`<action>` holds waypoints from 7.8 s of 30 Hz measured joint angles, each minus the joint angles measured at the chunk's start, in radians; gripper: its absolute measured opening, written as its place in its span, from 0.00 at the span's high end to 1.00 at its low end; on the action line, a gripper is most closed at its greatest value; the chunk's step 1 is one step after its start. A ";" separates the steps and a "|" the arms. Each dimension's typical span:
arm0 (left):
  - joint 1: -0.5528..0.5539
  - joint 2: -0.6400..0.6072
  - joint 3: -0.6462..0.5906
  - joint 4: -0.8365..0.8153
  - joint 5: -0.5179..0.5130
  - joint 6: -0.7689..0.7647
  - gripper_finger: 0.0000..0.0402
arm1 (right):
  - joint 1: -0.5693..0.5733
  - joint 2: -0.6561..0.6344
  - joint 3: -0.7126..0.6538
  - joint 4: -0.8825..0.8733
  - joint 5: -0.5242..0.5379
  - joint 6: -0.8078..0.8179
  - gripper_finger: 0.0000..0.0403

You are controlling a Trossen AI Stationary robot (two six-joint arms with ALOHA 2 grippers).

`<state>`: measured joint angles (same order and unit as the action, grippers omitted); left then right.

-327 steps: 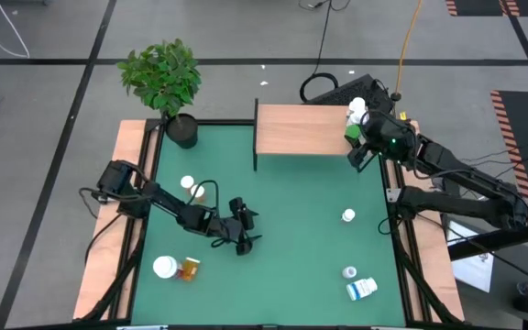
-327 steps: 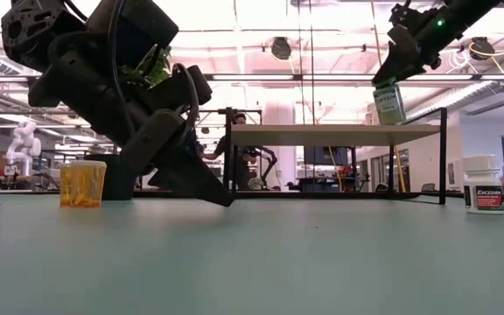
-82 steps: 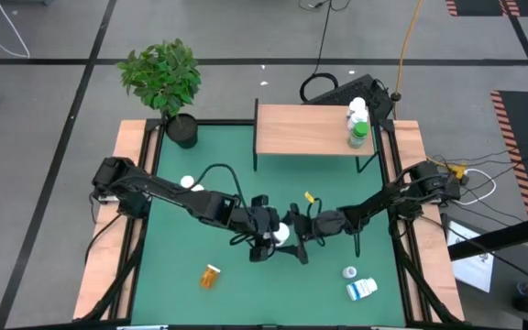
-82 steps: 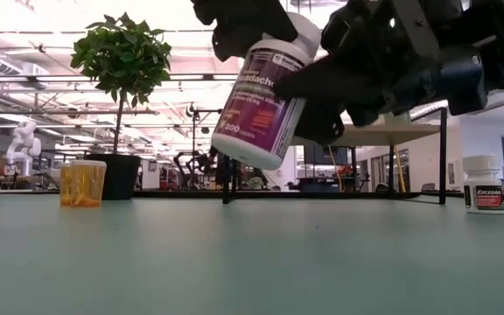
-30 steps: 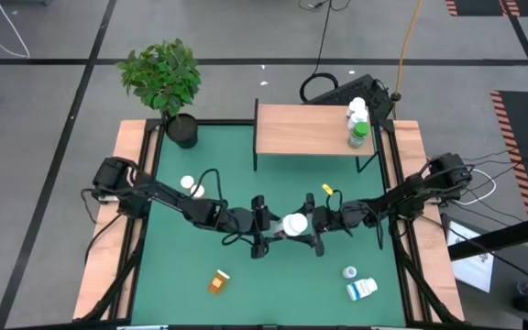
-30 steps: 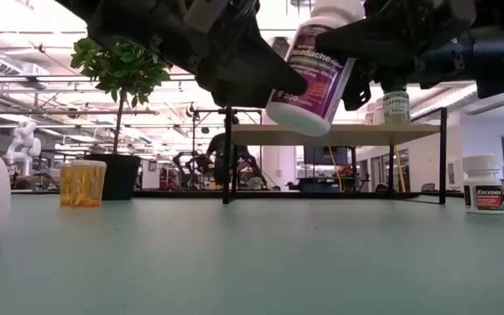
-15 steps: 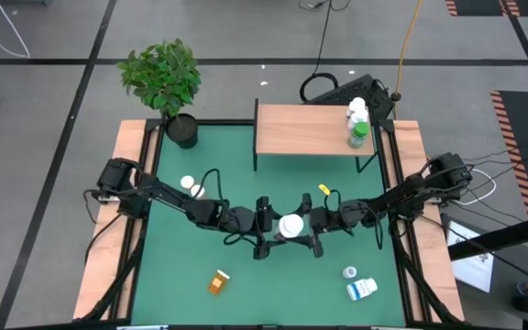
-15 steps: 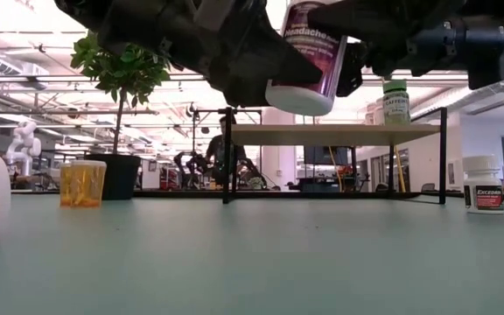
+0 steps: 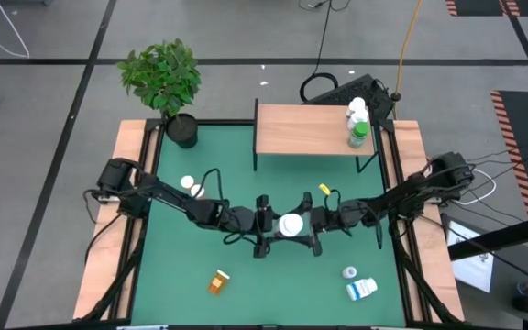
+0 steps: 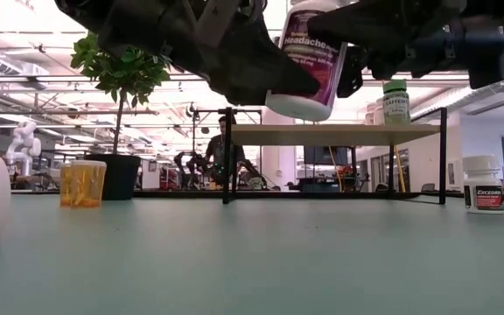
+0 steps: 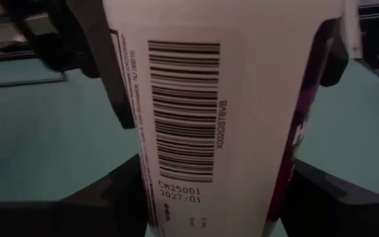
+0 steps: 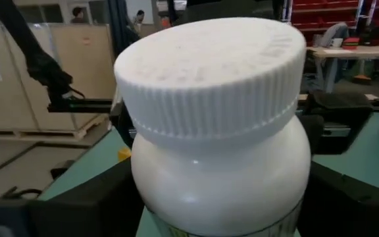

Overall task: Pick and place medicine bottles onto shelf by color
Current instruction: Put the violet pill bottle on the shelf, then put the black pill bottle on the shelf

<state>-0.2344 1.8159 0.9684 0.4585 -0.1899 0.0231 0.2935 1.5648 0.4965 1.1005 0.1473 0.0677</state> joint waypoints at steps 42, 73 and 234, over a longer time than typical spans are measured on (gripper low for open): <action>0.077 -0.004 -0.001 -0.023 -0.021 0.046 0.25 | -0.047 -0.340 0.169 -0.708 0.131 -0.043 0.43; 0.108 0.026 -0.001 -0.169 -0.098 -0.051 0.07 | -1.107 -0.385 0.755 -1.620 -0.221 -0.245 0.43; 0.269 0.027 0.000 -0.059 0.303 -0.415 0.25 | -0.021 -0.030 0.248 -0.892 0.386 -0.406 0.63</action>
<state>0.0344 1.8427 0.9684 0.3991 0.1135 -0.3915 0.2729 1.5345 0.7444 0.2089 0.5331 -0.3387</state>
